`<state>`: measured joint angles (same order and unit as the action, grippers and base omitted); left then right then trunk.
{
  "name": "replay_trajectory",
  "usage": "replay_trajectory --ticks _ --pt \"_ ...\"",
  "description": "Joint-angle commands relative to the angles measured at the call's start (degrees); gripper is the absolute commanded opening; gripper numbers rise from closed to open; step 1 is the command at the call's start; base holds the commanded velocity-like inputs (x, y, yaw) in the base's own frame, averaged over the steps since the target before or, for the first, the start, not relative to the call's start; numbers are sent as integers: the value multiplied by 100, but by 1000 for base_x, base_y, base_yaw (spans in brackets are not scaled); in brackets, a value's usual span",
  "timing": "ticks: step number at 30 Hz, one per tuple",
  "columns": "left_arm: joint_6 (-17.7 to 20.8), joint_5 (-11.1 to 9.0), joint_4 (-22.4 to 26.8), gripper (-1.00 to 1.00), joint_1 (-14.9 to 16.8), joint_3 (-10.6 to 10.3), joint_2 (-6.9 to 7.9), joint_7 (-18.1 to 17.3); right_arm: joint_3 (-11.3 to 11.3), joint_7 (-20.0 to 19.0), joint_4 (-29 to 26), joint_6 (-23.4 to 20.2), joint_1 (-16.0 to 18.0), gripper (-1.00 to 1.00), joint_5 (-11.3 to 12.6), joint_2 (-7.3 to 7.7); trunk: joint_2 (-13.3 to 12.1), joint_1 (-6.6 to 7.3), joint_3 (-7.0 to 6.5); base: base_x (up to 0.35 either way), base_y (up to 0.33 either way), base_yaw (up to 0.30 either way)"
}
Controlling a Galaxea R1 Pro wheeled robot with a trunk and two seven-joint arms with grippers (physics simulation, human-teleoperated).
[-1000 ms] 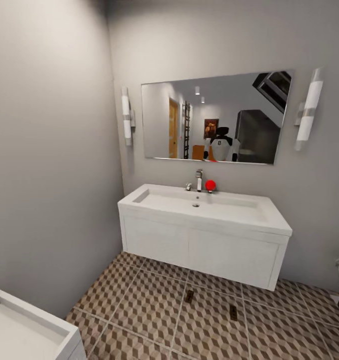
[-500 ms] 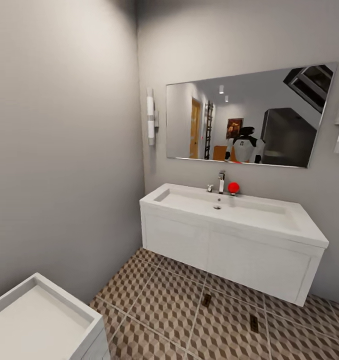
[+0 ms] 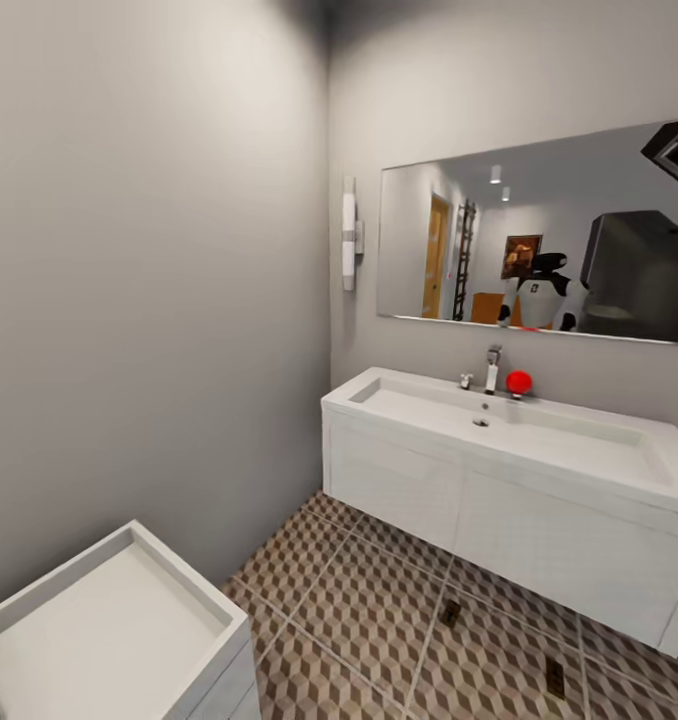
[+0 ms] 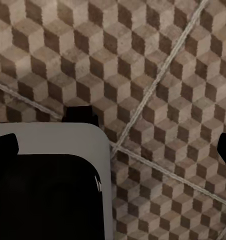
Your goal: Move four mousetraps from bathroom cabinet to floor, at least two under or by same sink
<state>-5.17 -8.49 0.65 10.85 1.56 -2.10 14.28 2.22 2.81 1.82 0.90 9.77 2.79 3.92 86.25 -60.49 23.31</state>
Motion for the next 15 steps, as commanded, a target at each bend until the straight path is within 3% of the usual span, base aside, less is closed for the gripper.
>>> replay_trajectory --ticks 1,15 --pt "-28 -43 -7 100 5 12 -2 5 25 9 14 11 7 100 28 0 4 0 6 0 0 282" --pt "-28 -48 -10 100 5 11 -15 5 30 22 12 -3 7 100 24 -3 4 0 6 0 0 282"
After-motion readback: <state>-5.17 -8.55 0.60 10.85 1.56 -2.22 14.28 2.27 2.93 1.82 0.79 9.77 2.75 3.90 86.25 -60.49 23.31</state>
